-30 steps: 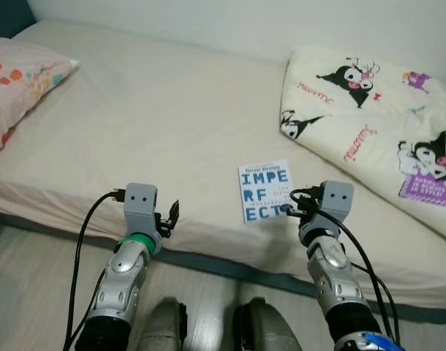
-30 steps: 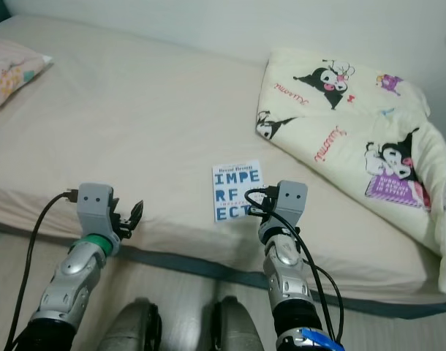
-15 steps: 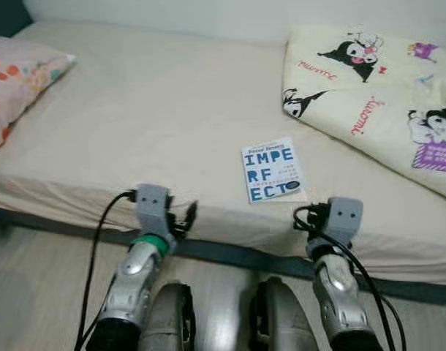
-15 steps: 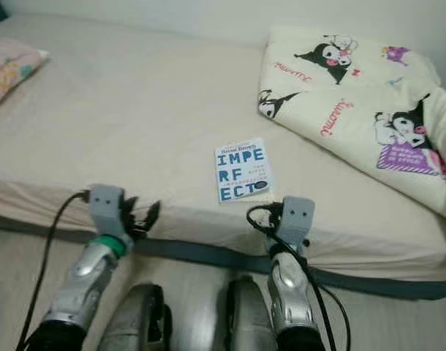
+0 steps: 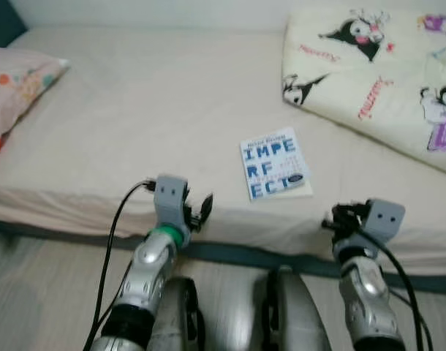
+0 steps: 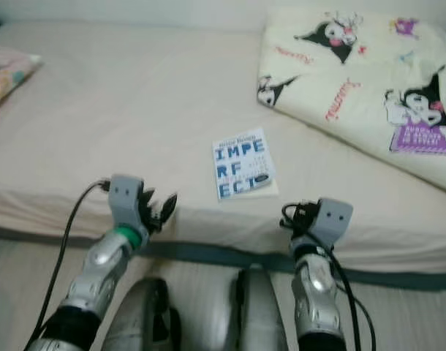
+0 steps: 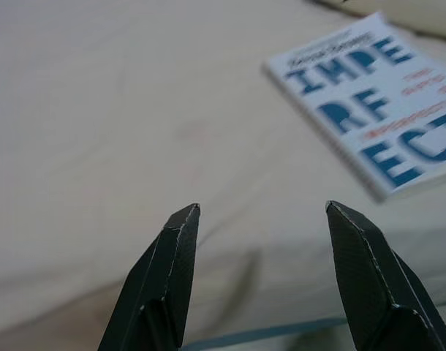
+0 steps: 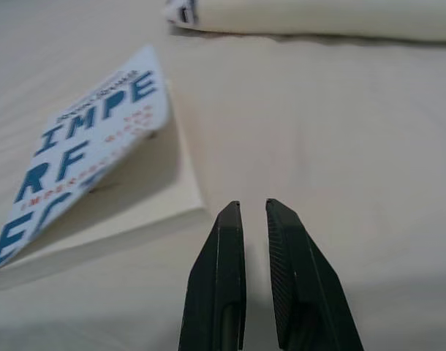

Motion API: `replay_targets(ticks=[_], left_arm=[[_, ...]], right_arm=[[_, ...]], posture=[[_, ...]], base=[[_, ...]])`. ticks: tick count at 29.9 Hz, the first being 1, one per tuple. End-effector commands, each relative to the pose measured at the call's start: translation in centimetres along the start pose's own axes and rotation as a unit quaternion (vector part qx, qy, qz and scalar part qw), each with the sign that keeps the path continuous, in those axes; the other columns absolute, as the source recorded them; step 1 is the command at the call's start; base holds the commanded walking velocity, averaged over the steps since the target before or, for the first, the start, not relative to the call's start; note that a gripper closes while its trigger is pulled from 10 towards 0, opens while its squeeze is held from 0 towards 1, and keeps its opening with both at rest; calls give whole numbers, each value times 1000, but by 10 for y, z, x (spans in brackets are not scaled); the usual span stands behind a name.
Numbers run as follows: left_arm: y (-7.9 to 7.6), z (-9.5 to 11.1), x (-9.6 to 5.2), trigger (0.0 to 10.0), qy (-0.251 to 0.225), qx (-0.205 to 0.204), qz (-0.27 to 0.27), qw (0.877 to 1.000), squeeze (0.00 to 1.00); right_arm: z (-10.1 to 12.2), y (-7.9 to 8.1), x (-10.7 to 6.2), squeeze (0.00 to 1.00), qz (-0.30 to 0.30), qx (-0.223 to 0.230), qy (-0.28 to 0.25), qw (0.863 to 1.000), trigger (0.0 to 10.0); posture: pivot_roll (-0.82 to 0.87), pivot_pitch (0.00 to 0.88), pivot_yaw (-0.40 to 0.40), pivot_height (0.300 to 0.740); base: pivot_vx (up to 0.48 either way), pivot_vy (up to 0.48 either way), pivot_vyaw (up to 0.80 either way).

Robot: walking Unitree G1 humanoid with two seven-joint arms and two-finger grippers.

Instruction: Clean up the room

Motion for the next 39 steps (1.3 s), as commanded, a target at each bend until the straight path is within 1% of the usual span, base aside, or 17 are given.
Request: replay_targets(ticks=[1, 3, 5, 6, 8, 9, 10, 14, 18, 20, 23, 25, 26, 28, 30, 32, 39], left_arm=[[18, -6, -9, 10000, 6, -3, 35, 999, 0], [21, -7, -11, 10000, 4, -1, 42, 999, 0], [31, 2, -16, 10000, -24, -11, 72, 997, 0], [31, 2, -16, 10000, -24, -11, 72, 997, 0], [41, 15, -19, 10000, -54, -14, 94, 994, 0], [41, 15, -19, 10000, -54, -14, 94, 994, 0], [45, 32, -22, 10000, -94, -16, 107, 990, 0], [43, 45, -22, 10000, -125, -19, 103, 987, 0], [28, 51, -18, 10000, -128, -9, 63, 990, 0], [25, 48, -17, 10000, -122, -8, 57, 991, 0], [17, 42, -14, 10000, -104, -2, 37, 994, 0], [16, 41, -13, 10000, -101, -1, 36, 994, 0], [11, 38, -12, 10000, -95, 6, 26, 995, 0], [8, 38, -12, 10000, -93, 11, 17, 995, 0], [7, 38, -12, 10000, -92, 14, 14, 996, 0], [7, 38, -12, 10000, -92, 14, 14, 996, 0], [6, 39, -13, 10000, -91, 21, 6, 996, 0]], right_arm=[[0, 14, 2, 0, 30, -16, 1, 999, 10000], [3, 17, 4, 0, 38, -20, -5, 999, 10000], [16, 24, 12, 0, 49, -23, -28, 998, 10000], [16, 24, 12, 0, 49, -23, -28, 998, 10000], [34, 29, 18, 0, 55, -12, -58, 997, 10000], [34, 29, 18, 0, 55, -12, -58, 997, 10000], [50, 32, 22, 0, 64, -1, -90, 994, 10000], [59, 32, 25, 0, 67, 8, -104, 992, 10000], [71, 32, 24, 0, 69, 13, -120, 990, 10000], [72, 33, 23, 0, 74, 16, -121, 990, 10000], [62, 41, 31, 0, 93, 46, -87, 991, 10000], [54, 41, 35, 0, 93, 53, -67, 992, 10000], [32, 35, 43, 0, 82, 72, -9, 994, 10000], [22, 29, 48, 0, 68, 90, 21, 993, 10000], [21, 28, 51, 0, 68, 110, 26, 991, 10000], [21, 28, 51, 0, 68, 110, 26, 991, 10000], [17, 45, 48, 0, 129, 116, 44, 984, 10000]], posture=[[4, 188, 73, 611], [11, 188, 67, 611], [23, 182, 31, 611], [23, 182, 31, 611], [38, 178, 22, 611], [38, 178, 22, 611], [42, 167, 34, 607], [34, 166, 32, 597], [41, 156, 40, 587], [40, 169, 43, 587], [33, 177, 55, 587], [32, 175, 61, 587], [37, 184, 62, 587], [44, 187, 64, 587], [48, 190, 66, 587], [48, 190, 66, 587], [53, 193, 64, 587]], base=[[0, 0, 0], [0, 0, 0], [0, 0, 0], [0, 0, 0], [0, 0, 0], [0, 0, 0], [0, 0, 0], [0, 0, 0], [0, 0, 0], [0, 0, 0], [0, 0, 0], [0, 0, 0], [0, 0, 0], [0, 0, 0], [0, 0, 0], [0, 0, 0], [0, 0, 0]])
Point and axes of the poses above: a point about 5 cm out from each wrist's last joint towards the gripper, its own x axis pointing out of the wrist towards the gripper, its own z axis along the axis of the wrist's last joint, y = z × x, the point moved 6 cm from there along x, pointing out of the wrist towards the gripper, and after that the axes turned 13 degrees about -x, right-handed, at the moved point
